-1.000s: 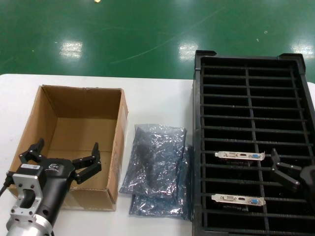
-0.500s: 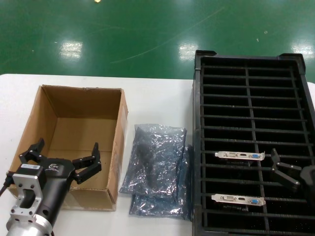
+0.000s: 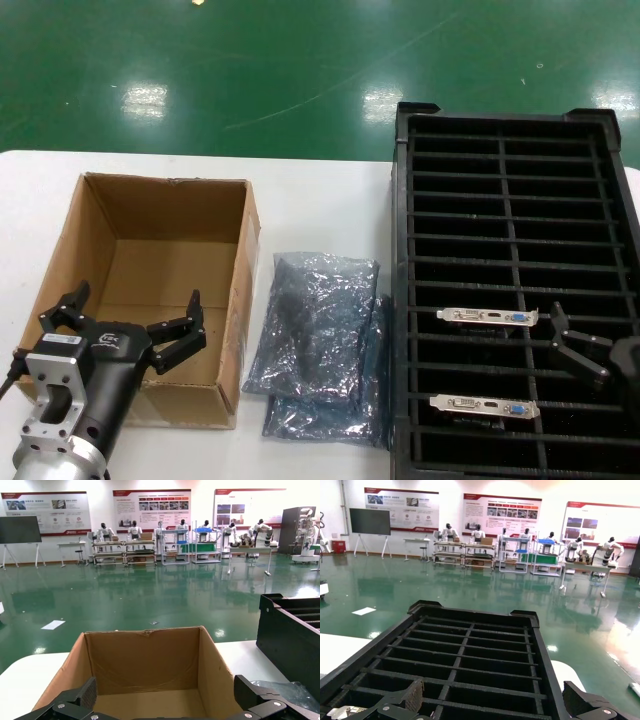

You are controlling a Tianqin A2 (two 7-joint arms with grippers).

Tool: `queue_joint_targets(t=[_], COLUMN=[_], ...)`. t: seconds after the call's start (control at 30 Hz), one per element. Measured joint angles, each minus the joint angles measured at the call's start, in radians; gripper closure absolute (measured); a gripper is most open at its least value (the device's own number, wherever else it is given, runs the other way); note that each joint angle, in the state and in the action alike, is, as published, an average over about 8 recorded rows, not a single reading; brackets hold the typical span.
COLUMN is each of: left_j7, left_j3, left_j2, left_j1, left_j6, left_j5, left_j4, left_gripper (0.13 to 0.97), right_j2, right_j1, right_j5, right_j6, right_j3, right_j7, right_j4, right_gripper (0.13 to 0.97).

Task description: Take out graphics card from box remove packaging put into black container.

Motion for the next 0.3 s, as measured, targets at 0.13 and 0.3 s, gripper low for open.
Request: queue_joint_targets(t=[0.13,0.3], left_j7=[0.0,0.0], left_j3=[0.0,0.0], left_j2=[0.0,0.0], left_j1=[0.0,0.0], left_j6=[0.0,0.0], left_j5=[0.0,0.0], left_j4=[0.0,0.0], left_gripper=[0.132,0.132], right_j2=[0.0,0.0], right_j1=[0.0,0.0], right_j5=[0.0,0.0], right_j6=[0.0,0.0], right_j3=[0.0,0.0], right_j7=[0.0,0.0], right_j4=[0.0,0.0], right_gripper=[0.129,0.129])
